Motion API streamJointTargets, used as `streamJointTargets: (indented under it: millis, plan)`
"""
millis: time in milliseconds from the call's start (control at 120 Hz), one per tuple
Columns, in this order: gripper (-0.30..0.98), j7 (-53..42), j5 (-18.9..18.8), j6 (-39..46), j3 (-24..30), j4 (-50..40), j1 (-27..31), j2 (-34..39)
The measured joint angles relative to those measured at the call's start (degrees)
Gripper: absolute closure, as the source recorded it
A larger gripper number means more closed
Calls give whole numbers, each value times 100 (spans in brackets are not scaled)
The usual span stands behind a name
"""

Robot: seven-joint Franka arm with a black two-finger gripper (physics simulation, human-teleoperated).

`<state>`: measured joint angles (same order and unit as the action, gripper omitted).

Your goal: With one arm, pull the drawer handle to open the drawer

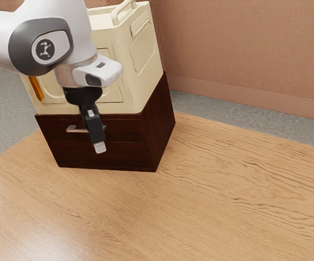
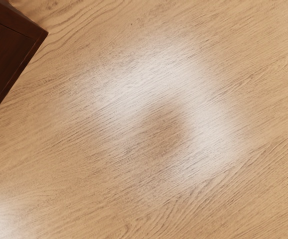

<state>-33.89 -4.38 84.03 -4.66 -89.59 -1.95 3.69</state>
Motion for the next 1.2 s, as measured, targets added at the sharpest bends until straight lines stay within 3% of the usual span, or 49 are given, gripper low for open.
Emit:
streamJointTargets:
  millis: [317, 433, 608, 808, 967, 1200]
  plan:
    - [0, -670, -23, 258, -46, -35, -10, 137]
    - [0, -844, -76, 325, -122, -444, -40, 595]
    - [0, -1034, -496, 996, -246, -1682, -118, 1349]
    - [0, -1239, -865, 1802, -571, -2144, -104, 1456]
    - [0, -1441, -1451, 2378, -670, -2252, -71, 1439]
    - [22, -1770, -1705, 2914, -760, -2233, 100, 1147]
